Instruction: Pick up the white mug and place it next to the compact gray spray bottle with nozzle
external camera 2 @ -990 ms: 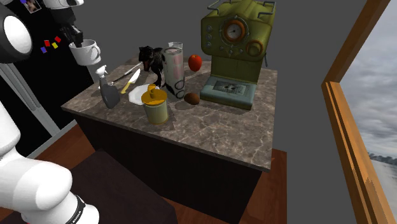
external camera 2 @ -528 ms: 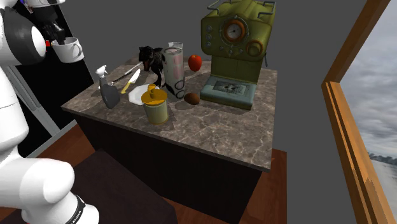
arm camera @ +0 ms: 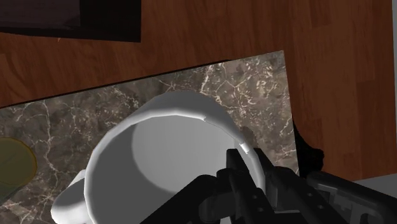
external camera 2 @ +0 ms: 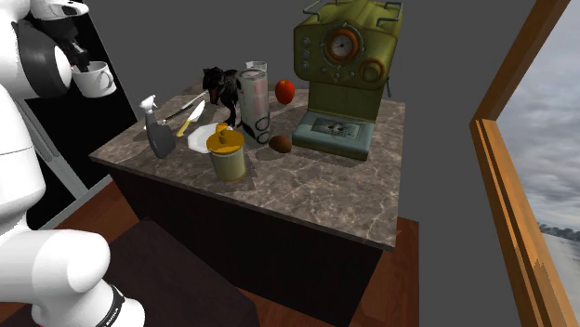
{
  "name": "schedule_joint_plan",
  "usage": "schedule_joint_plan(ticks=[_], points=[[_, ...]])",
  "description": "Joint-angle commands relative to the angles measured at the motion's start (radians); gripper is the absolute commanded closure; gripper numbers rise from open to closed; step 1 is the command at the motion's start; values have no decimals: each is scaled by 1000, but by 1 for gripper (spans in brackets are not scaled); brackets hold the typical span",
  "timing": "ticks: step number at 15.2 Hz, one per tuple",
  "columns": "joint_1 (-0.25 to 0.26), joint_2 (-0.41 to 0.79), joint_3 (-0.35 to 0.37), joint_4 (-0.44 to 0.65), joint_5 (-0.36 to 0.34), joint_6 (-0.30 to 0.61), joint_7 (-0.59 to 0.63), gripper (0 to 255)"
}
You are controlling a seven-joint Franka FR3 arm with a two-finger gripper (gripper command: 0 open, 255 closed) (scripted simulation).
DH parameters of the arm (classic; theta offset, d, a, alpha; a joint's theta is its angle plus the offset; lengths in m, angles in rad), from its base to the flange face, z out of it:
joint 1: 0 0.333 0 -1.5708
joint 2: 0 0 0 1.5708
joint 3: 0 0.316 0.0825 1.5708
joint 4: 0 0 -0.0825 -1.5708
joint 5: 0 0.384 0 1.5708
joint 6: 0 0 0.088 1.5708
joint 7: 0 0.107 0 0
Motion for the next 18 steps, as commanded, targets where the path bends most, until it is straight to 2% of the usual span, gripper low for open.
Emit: schedule_joint_plan(ticks=[1, 18], points=[[-7, -8, 0, -40, 3, 32, 0, 255], [-38, -25, -5, -296, 6, 270, 11, 255]])
